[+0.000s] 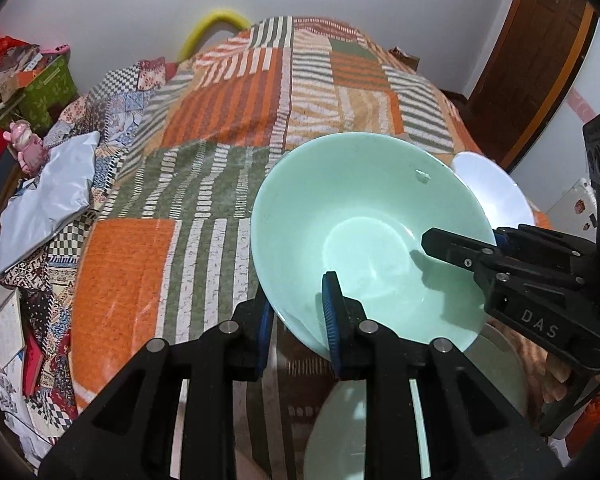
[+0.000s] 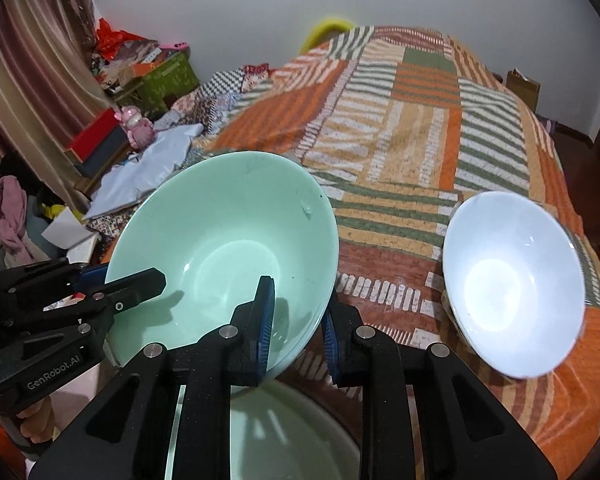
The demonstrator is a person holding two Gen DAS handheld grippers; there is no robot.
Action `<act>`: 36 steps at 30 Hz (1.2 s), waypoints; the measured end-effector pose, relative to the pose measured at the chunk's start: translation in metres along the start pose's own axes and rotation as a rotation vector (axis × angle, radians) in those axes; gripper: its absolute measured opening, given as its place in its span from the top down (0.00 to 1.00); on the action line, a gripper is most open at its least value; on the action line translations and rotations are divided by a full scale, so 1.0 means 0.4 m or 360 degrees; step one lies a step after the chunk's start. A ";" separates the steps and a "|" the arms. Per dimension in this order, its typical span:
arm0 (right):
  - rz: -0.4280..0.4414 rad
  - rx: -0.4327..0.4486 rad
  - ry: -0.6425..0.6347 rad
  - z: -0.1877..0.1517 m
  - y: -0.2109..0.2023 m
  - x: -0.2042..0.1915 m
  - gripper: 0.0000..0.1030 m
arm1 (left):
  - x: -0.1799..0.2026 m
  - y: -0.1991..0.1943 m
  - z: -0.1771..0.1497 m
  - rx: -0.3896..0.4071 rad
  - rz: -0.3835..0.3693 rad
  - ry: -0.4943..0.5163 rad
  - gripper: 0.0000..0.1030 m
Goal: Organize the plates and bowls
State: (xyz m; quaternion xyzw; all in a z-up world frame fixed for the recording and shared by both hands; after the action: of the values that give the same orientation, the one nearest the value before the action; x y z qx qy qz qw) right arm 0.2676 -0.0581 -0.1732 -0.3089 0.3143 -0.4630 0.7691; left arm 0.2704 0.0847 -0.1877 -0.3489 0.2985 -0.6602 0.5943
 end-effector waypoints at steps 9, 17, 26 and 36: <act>0.0009 0.0087 -0.0050 -0.013 -0.093 -0.064 0.80 | 0.000 -0.140 -0.036 0.0117 -0.0006 -0.0024 0.78; 0.0032 0.0131 -0.0097 -0.037 -0.144 -0.132 0.80 | -0.016 -0.243 -0.089 0.0199 0.0005 -0.0056 0.78; 0.0073 0.0150 -0.0146 -0.067 -0.166 -0.212 0.80 | -0.070 -0.331 -0.165 0.0247 0.0033 -0.0114 0.78; 0.0131 0.0134 -0.0201 -0.098 -0.154 -0.294 0.80 | -0.135 -0.392 -0.238 0.0273 0.0070 -0.0192 0.78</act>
State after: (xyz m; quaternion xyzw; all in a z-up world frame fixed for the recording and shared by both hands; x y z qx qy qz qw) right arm 0.1617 0.0177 -0.1270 -0.2917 0.2580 -0.4234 0.8180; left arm 0.1051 0.1543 -0.1214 -0.3292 0.2123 -0.6480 0.6531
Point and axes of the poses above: each gripper's, at about its wrist camera, not at the fingertips, and y roughly the way its jaws point, x to its right, z to its top, the point moved 1 cm from there along y, roughly the way its jaws point, and after that the axes turned 3 degrees about x, right-handed, at the moved point
